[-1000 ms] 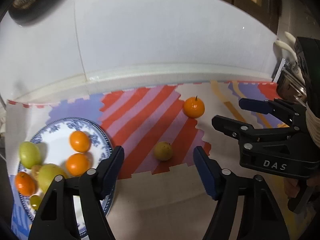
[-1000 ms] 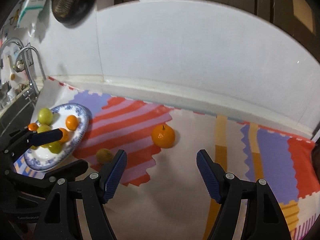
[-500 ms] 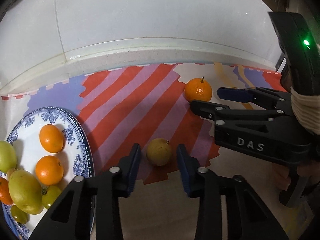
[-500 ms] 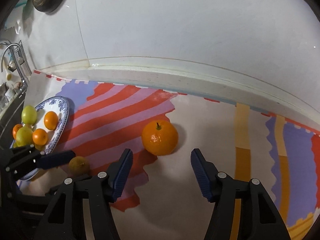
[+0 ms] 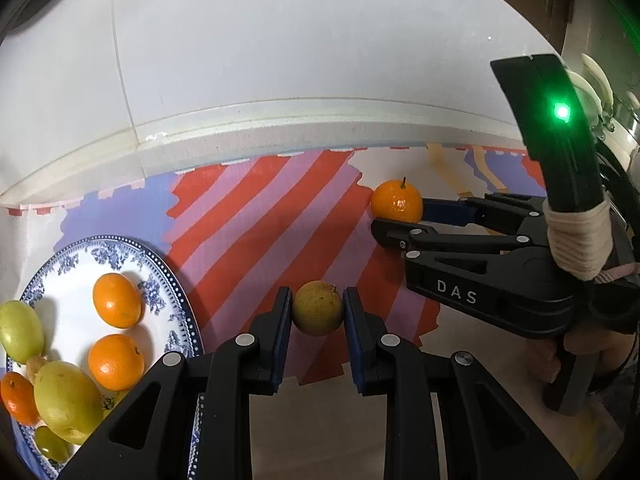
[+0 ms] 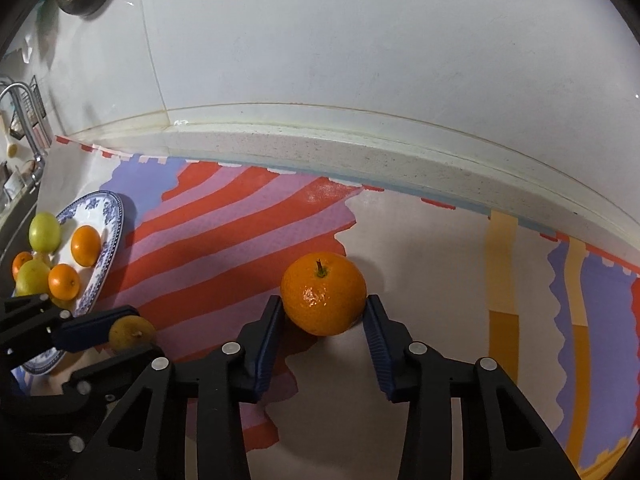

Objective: Organize fruits
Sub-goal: 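Grasp the small brown fruit with the left tool while the right tool grasps the tangerine, then carry the brown fruit and tangerine over the plate with both tools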

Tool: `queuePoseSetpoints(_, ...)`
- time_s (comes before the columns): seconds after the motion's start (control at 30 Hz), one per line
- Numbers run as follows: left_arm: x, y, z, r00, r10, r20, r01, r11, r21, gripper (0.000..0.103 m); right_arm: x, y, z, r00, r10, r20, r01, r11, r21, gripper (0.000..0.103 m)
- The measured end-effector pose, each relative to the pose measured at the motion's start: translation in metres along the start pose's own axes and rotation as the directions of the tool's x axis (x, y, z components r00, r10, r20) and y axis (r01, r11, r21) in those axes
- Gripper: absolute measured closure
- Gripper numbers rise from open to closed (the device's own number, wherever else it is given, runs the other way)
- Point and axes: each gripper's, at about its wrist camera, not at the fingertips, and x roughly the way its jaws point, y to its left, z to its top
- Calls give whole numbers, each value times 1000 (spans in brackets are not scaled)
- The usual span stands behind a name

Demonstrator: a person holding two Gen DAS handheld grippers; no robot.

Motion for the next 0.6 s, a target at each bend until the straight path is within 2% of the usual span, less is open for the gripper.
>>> queuePoseSetpoints(0.27,-14,1,0,1000,-3,30,3,1000,-7,77,-12,2,-2,1000,7,21,-7,1000,9,62)
queuePoseSetpoints(0.6,-61,17,-4,995,23,100,-18,999,-45,77,-57,29,5,993,46,105,-42,998,-35,62)
